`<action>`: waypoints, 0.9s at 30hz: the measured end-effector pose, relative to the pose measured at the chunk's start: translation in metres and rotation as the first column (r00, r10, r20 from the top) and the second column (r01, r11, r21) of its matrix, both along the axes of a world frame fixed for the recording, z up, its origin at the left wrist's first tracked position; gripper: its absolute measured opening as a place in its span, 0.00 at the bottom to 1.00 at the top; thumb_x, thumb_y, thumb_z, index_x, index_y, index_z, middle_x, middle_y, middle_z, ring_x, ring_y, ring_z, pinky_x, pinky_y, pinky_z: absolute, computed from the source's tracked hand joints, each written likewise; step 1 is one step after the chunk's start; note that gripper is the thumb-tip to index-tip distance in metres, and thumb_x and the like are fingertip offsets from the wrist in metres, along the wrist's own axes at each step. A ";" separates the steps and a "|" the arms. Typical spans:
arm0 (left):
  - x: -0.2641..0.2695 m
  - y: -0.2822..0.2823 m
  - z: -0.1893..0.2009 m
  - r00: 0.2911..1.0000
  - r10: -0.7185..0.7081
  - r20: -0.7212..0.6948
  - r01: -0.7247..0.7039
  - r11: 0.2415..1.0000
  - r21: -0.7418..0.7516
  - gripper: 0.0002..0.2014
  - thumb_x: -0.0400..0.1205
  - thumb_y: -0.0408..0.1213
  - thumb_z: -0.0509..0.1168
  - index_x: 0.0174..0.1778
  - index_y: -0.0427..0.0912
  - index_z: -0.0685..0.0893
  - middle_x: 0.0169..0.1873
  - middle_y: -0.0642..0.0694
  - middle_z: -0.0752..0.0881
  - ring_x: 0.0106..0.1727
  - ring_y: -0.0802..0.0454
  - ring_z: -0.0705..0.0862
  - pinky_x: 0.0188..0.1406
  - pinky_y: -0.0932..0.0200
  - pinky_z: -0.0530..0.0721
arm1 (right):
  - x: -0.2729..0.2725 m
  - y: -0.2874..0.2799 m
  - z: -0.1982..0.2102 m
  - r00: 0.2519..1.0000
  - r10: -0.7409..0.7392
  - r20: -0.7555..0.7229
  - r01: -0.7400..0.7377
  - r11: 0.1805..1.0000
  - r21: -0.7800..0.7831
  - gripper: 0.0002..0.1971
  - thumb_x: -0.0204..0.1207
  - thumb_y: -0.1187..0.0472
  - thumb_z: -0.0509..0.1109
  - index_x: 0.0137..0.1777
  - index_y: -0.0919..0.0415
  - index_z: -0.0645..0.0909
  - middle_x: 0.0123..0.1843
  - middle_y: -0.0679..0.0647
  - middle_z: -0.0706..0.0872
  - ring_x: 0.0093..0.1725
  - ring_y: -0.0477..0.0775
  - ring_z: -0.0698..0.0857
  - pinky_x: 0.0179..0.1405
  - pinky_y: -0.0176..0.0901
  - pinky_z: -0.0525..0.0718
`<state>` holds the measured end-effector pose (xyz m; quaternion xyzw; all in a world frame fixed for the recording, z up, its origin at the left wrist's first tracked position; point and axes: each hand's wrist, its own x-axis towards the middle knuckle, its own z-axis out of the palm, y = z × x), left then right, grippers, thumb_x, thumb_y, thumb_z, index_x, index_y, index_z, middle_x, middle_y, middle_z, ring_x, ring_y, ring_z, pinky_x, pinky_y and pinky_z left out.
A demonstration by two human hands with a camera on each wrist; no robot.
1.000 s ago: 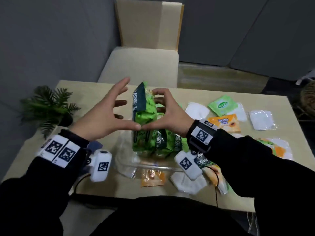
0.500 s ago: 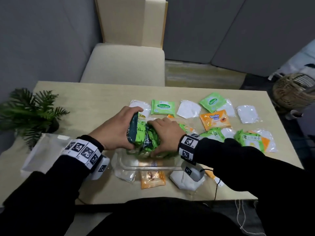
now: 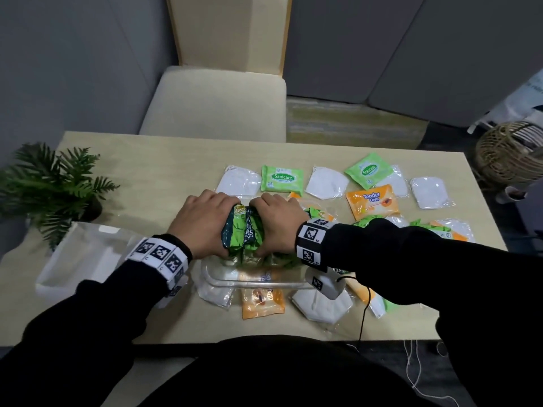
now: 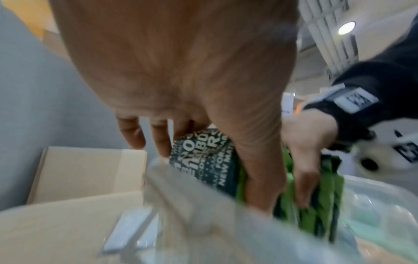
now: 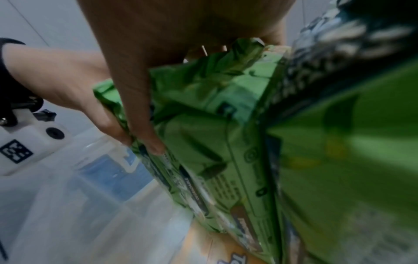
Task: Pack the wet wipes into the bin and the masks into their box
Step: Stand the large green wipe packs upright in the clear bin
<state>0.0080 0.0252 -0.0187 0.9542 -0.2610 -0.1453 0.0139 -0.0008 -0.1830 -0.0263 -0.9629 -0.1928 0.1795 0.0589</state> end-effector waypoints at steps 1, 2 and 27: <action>-0.002 -0.004 -0.004 1.000 0.001 0.013 -0.001 0.999 0.037 0.52 0.56 0.63 0.81 0.76 0.55 0.69 0.68 0.55 0.79 0.68 0.49 0.74 0.63 0.48 0.74 | 0.001 0.001 0.000 1.000 0.008 0.001 -0.008 1.000 -0.007 0.54 0.51 0.31 0.84 0.76 0.54 0.70 0.67 0.53 0.79 0.65 0.60 0.80 0.61 0.61 0.81; -0.003 -0.006 -0.007 1.000 0.001 0.023 -0.002 0.998 0.058 0.51 0.56 0.62 0.81 0.76 0.55 0.69 0.67 0.55 0.79 0.68 0.49 0.74 0.62 0.48 0.74 | 0.002 0.002 -0.001 1.000 0.018 -0.001 -0.018 1.000 -0.015 0.54 0.51 0.31 0.84 0.75 0.55 0.70 0.66 0.54 0.79 0.65 0.60 0.80 0.60 0.61 0.81; 0.001 -0.065 -0.022 0.995 -0.069 0.067 0.048 0.961 0.273 0.69 0.64 0.62 0.79 0.90 0.46 0.39 0.83 0.39 0.62 0.81 0.36 0.65 0.73 0.33 0.69 | 0.000 -0.072 0.004 0.995 0.028 -0.097 -0.032 0.999 -0.044 0.81 0.41 0.23 0.83 0.87 0.37 0.32 0.89 0.57 0.61 0.86 0.69 0.63 0.79 0.79 0.68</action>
